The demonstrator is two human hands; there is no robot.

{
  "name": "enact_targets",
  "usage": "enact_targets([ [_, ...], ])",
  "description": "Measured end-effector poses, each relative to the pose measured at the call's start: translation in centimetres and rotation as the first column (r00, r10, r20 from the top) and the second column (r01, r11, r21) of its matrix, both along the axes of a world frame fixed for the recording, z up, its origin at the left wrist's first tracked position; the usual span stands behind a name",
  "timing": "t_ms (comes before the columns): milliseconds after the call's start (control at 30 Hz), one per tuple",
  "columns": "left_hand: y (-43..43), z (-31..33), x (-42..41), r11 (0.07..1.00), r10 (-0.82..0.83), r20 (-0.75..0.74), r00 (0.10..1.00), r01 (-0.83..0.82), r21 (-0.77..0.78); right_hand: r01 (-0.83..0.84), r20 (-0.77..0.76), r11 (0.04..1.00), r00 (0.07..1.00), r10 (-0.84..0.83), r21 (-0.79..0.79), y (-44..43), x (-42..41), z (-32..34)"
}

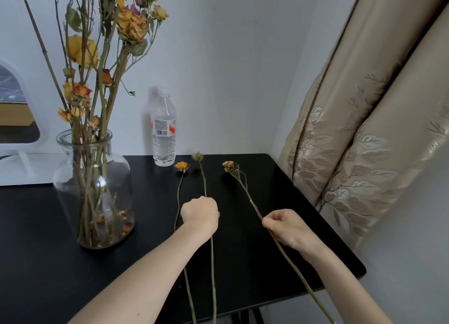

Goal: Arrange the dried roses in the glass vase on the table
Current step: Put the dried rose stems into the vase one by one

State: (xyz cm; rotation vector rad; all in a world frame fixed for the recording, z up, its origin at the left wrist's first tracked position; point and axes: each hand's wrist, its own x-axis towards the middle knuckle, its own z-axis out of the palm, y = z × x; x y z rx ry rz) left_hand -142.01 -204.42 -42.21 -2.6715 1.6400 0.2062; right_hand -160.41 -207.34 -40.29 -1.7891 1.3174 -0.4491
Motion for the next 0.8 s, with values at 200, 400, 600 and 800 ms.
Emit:
enact_targets([
  [200,0.8,1.3,0.4,0.98,0.001,-0.136,0.991,-0.028,-0.199,0.068,0.073,0.998,0.995,-0.068,-0.006,-0.2,0.5,0.0],
  [400,2.3,2.7,1.0,0.883,-0.235,-0.443,0.865,0.0,-0.469,0.079,0.21,0.997,0.974,-0.079,0.01,0.1,2.1,1.2],
  [600,4.2,6.3,1.8,0.81,-0.399,-0.66,0.637,-0.091,-0.579,0.079,0.349,0.995,0.936,-0.052,-0.064,0.5,3.8,3.9],
  [800,7.7,9.7,3.1,0.736,-0.535,-0.706,0.464,-0.154,-0.659,-0.031,0.476,0.997,0.878,0.059,-0.067,1.3,5.0,6.5],
])
